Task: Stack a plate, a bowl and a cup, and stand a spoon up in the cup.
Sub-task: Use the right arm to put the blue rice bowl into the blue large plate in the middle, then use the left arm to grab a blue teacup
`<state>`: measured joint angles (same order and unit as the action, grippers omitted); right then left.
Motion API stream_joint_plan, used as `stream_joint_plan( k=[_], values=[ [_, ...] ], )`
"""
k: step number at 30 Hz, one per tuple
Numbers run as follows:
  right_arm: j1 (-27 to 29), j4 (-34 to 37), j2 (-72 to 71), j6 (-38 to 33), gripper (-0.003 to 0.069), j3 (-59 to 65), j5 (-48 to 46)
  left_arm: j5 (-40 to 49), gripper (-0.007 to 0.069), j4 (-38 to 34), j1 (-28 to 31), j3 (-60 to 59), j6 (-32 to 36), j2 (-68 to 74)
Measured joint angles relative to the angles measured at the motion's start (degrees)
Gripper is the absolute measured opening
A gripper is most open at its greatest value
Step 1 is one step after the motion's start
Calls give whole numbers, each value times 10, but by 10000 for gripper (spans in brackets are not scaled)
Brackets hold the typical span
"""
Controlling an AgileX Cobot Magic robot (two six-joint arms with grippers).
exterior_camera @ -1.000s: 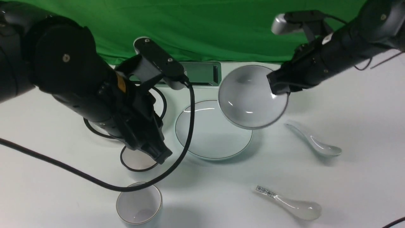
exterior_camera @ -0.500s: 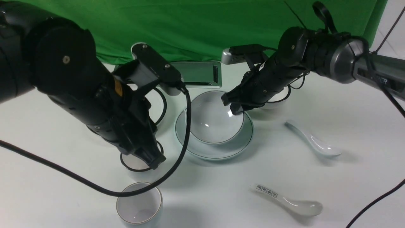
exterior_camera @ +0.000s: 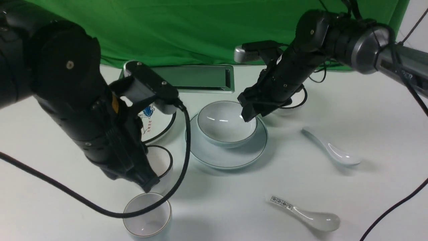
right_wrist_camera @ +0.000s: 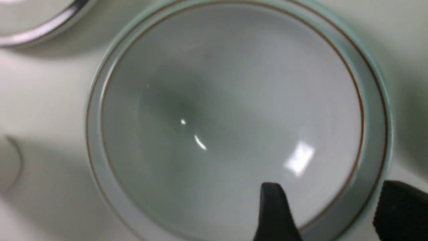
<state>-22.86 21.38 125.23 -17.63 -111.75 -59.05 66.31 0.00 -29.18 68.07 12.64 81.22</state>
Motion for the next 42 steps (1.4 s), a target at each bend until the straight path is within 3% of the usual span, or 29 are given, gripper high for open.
stream_joint_plan(
  k=[3,7,14,16,20,24,33,38,42],
  values=[
    [0,-16,-20,-17,428,-31,-77,4,0,0,1,-23,-22,-6],
    [-2,-34,-73,-18,428,-28,-96,-20,64,0,1,-82,-48,-16],
    [-7,-47,-178,-44,428,27,-104,-114,298,25,1,-153,-147,-17],
    [-7,-53,-196,-47,428,46,-105,-164,400,34,1,-162,-186,-17],
    [-8,-60,-202,-48,428,68,-104,-206,478,36,1,-165,-208,-6],
    [-8,-63,-202,-48,428,94,-104,-204,448,36,1,-166,-213,18],
    [-9,-73,-202,-48,428,124,-104,-181,6,35,1,-160,-168,62],
    [-9,-94,-230,-48,428,127,-104,-112,-3,26,1,-93,-143,30],
    [-9,-118,-277,-48,428,127,-105,-95,-3,-10,1,-9,-72,9]
  ],
)
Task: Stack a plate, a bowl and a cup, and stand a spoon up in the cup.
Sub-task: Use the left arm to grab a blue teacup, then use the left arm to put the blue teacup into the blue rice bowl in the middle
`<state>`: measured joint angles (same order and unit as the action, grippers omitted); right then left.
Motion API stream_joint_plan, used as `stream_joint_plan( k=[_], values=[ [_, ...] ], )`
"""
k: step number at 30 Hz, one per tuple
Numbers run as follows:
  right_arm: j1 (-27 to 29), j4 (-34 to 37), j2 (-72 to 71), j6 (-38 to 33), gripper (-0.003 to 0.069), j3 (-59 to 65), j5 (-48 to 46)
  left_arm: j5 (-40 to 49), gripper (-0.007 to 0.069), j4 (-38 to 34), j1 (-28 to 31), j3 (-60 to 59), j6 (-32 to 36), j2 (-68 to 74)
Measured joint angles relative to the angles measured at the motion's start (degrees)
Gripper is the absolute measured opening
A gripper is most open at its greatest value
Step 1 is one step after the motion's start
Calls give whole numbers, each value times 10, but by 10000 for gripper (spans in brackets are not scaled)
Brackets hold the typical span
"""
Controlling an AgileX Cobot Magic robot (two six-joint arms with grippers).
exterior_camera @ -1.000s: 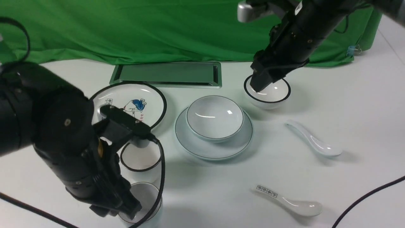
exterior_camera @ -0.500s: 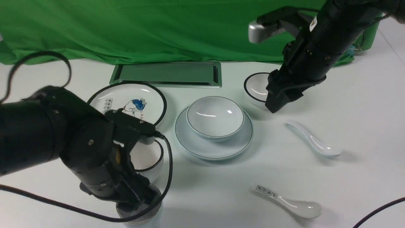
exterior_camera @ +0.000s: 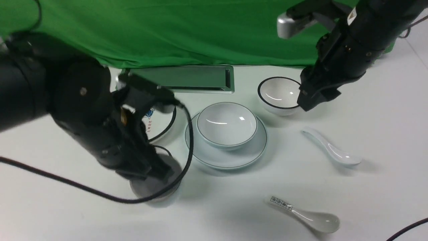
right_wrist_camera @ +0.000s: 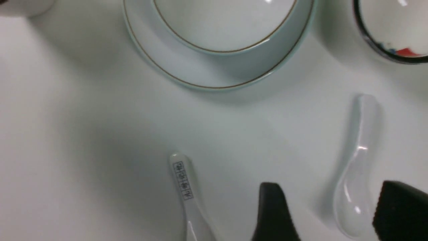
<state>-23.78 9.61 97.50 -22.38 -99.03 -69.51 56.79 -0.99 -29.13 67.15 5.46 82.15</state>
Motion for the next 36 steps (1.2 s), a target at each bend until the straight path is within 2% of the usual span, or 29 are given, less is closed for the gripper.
stream_joint_plan(
  k=[4,10,16,21,25,30,33,36],
  values=[
    [0,-7,-45,0,428,0,-1,4,-3,-20,0,117,40,37],
    [0,-7,-75,5,428,1,-1,41,-3,-20,0,302,67,213],
    [0,-8,-85,20,428,32,-1,99,-3,-20,12,477,71,383],
    [0,-10,-90,20,428,81,-1,124,-3,-24,38,583,63,470],
    [0,-28,-91,16,428,120,5,126,-1,-70,58,615,63,510],
    [0,-64,-89,22,428,141,47,129,13,-88,61,616,63,527],
    [3,-92,-79,49,428,149,89,129,55,-97,61,616,63,531],
    [20,-96,-59,61,428,149,118,129,139,-103,62,618,63,530]
  ],
)
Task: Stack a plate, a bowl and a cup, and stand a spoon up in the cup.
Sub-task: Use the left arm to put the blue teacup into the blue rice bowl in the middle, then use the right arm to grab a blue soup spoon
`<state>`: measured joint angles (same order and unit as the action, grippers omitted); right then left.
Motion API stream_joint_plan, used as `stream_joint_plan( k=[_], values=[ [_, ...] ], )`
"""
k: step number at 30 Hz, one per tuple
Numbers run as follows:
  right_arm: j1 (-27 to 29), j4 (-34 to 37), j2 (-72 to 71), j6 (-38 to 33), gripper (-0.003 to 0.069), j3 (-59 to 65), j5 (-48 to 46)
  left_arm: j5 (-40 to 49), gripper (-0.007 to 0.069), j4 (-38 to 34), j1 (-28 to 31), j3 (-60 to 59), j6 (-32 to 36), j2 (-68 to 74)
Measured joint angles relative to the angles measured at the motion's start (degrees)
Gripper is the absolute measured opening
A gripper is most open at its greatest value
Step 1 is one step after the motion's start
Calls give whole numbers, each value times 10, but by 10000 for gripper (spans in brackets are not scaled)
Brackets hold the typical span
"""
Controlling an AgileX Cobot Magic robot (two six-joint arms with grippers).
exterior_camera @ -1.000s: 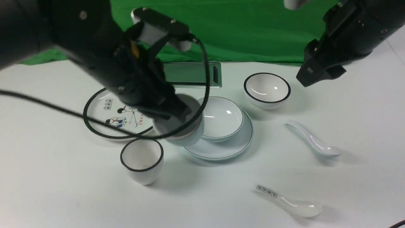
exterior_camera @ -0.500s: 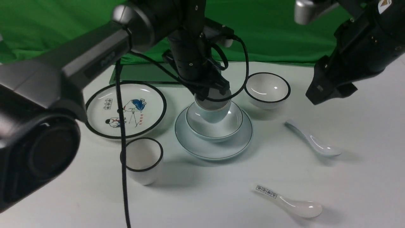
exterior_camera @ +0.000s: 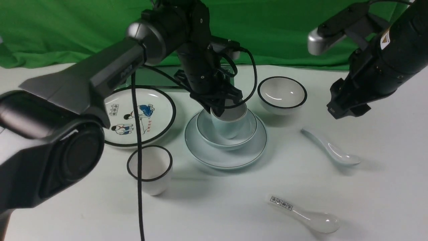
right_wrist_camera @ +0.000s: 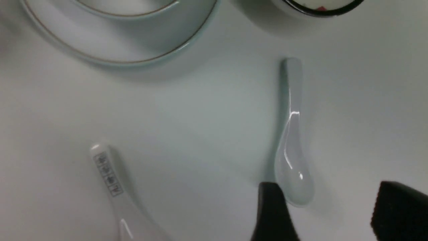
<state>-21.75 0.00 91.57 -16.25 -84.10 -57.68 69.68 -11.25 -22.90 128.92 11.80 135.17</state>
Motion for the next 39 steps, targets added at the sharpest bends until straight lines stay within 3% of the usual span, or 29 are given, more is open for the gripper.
stream_joint_plan(
  k=[8,14,19,21,24,27,29,30,31,35,39],
  values=[
    [58,-4,96,16,522,0,61,2,367,17,10,0,-1,-93],
    [52,0,189,-9,536,0,126,-2,401,51,12,-7,-13,-217],
    [47,3,244,-36,536,-1,172,-2,330,101,12,-84,-26,-313],
    [47,5,270,-42,534,-1,194,-1,240,138,12,-168,-37,-372],
    [47,4,275,-45,528,-5,209,0,165,166,12,-246,-49,-419],
    [47,8,277,-45,414,-6,208,-22,62,190,12,-360,-78,-493],
    [47,11,279,-46,313,-12,196,-34,36,191,12,-401,-82,-518],
    [47,9,282,-46,181,-24,166,-54,10,191,12,-445,-85,-556],
    [47,9,284,-47,155,-34,142,-67,1,191,12,-471,-86,-575],
    [45,12,277,-47,169,-77,71,-116,-6,191,12,-554,-92,-632],
    [29,53,227,-49,169,-115,77,-192,-6,191,12,-641,-107,-688]
  ],
)
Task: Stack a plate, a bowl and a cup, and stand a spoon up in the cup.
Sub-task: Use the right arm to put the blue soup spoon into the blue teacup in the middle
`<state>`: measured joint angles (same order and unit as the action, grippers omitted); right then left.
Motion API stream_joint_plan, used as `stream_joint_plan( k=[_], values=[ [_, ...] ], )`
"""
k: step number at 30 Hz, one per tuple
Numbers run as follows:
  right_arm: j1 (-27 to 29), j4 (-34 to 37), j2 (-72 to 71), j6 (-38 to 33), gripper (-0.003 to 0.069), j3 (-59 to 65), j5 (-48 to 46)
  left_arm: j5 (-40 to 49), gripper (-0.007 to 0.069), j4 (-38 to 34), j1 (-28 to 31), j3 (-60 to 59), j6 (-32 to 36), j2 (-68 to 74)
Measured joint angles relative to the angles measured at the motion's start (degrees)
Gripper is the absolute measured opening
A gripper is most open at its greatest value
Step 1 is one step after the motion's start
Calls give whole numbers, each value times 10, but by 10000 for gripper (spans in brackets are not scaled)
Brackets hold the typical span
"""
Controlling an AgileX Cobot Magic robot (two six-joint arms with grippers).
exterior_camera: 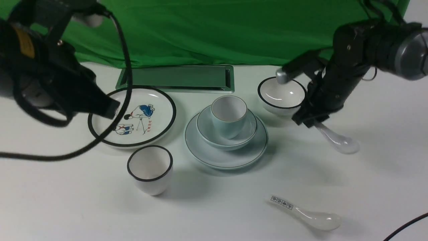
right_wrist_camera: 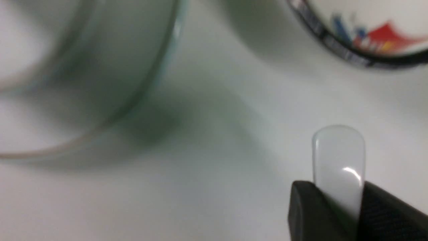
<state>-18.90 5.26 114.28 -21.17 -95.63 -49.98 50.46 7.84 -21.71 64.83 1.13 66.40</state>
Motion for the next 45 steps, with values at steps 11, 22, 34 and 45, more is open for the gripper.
stream_joint_plan(
  k=[11,22,34,45],
  values=[
    [-100,112,-48,-52,169,-11,325,-175,-6,-27,0,-162,-6,-82],
    [-150,113,2,-54,169,4,485,-204,-6,-32,0,-185,-11,-82],
    [-156,113,-4,19,169,156,711,-289,-6,-23,0,-185,-11,-82],
    [-157,112,1,36,178,190,724,-322,-6,-13,0,-185,-11,-82]
  ],
)
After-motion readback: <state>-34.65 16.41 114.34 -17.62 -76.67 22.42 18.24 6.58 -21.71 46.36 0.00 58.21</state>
